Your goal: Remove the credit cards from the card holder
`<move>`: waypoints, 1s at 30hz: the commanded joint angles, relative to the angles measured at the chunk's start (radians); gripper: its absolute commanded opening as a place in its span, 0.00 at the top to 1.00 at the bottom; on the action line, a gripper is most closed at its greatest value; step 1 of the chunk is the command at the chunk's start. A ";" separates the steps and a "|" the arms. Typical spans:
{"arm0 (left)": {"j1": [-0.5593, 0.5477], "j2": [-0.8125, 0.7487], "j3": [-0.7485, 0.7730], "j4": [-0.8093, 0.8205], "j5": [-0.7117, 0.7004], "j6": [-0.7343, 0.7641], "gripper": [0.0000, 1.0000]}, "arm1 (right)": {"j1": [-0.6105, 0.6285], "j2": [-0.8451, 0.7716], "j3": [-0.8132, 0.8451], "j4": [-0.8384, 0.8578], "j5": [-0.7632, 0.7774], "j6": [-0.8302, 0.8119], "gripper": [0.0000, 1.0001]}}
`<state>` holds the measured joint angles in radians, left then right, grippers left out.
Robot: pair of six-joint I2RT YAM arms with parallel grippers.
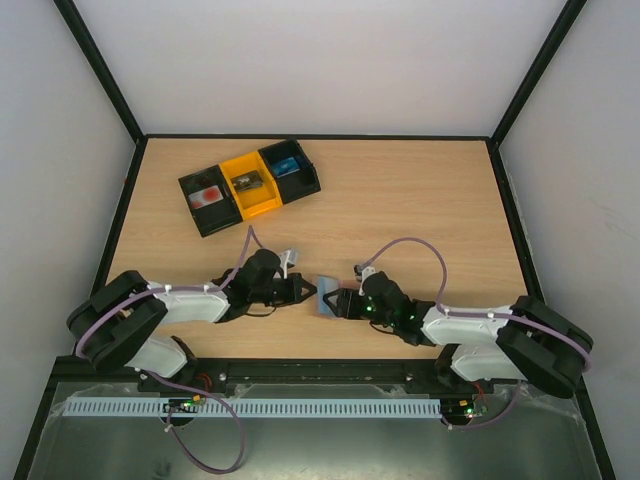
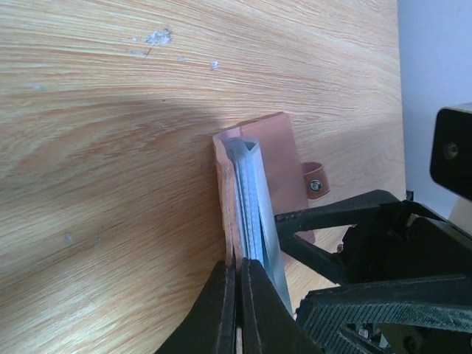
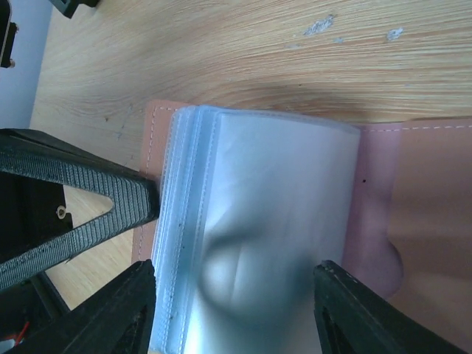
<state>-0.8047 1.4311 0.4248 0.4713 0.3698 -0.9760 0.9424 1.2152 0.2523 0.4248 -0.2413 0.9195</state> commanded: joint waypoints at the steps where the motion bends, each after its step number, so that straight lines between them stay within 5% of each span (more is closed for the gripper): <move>1: -0.011 -0.017 0.010 -0.030 -0.008 0.021 0.97 | 0.011 0.038 0.033 -0.022 0.029 -0.010 0.41; 14: -0.023 -0.027 0.037 -0.050 -0.013 0.020 0.97 | 0.016 0.114 0.077 -0.051 0.014 -0.036 0.37; 30: -0.027 -0.040 0.065 -0.067 -0.016 0.028 0.97 | 0.016 0.046 0.078 -0.227 0.220 -0.065 0.53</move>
<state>-0.8200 1.4208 0.4591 0.3752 0.3370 -0.9611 0.9508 1.3094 0.3389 0.2924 -0.1261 0.8703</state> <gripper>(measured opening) 0.031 0.481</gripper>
